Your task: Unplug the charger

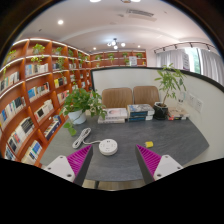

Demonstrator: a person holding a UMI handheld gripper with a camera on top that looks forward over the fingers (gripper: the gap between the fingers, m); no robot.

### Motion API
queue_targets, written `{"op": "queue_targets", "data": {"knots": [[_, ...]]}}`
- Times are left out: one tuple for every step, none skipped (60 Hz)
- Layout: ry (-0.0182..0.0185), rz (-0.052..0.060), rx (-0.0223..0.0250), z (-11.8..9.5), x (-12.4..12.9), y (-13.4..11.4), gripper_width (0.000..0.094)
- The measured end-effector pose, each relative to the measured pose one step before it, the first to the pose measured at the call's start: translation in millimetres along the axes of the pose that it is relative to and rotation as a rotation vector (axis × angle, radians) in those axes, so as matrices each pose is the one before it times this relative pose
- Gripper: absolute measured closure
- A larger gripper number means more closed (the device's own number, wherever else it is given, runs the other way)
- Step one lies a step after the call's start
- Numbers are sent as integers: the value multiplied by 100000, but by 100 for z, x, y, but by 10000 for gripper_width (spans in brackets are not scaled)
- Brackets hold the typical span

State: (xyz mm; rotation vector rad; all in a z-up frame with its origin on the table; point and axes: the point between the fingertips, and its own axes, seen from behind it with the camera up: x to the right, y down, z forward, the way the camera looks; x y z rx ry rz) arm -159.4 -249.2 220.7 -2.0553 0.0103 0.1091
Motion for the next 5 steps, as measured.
{"op": "queue_targets", "data": {"knots": [[74, -15, 114, 27, -16, 5, 83], [131, 13, 77, 17, 19, -23, 81], [54, 52, -88, 33, 15, 20, 83], [-129, 113, -313, 19, -11, 70, 82], [-323, 241, -485, 51, -72, 91, 82]]}}
